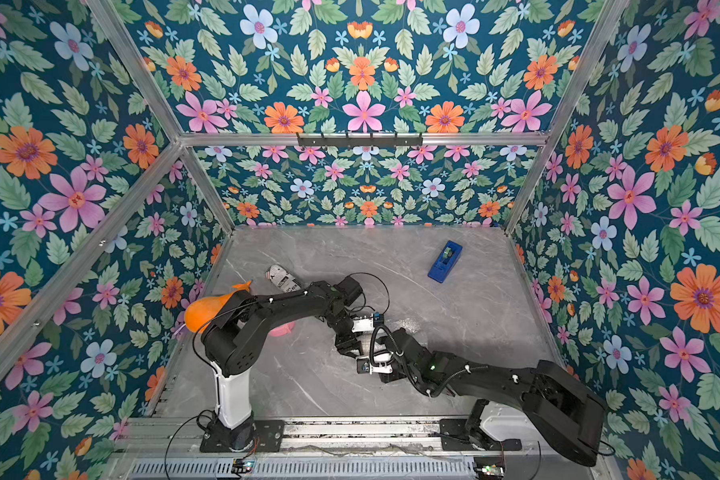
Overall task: Wrap vases in bubble wrap
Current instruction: Wrap the vase in bubble wrap.
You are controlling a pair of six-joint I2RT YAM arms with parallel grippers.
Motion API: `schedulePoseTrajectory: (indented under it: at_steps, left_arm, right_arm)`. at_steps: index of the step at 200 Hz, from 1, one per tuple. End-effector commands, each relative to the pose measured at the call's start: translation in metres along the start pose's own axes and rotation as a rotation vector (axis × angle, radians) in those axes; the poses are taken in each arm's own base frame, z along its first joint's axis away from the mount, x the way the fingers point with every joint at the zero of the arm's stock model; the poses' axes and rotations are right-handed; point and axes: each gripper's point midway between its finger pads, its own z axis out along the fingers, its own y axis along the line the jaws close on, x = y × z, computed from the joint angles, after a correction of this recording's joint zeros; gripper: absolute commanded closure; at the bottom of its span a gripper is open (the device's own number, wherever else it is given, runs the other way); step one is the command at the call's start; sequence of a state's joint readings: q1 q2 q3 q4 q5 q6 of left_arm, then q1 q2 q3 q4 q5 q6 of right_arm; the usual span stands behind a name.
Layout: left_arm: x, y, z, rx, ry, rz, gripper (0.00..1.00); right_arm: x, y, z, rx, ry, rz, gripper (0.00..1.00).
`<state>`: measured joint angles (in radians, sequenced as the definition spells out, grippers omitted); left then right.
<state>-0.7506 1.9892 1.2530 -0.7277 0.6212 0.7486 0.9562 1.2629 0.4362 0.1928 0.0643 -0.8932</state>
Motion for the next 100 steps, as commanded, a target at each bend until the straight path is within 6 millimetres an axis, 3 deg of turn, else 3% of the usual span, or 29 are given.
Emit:
schedulePoseTrajectory:
  at_steps: [1, 51, 100]
  left_arm:
    - [0.058, 0.003, 0.012, -0.016, 0.242, -0.098, 0.53]
    - [0.061, 0.004, 0.009, 0.0, 0.252, -0.103, 0.53]
    - [0.061, 0.008, 0.009, -0.006, 0.258, -0.103, 0.53]
  right_arm:
    - [-0.01, -0.027, 0.005, 0.128, -0.025, -0.038, 0.2]
    - [0.0, -0.03, 0.019, 0.141, 0.054, -0.087, 0.19]
    - [0.028, -0.006, 0.032, 0.051, 0.176, -0.089, 0.22]
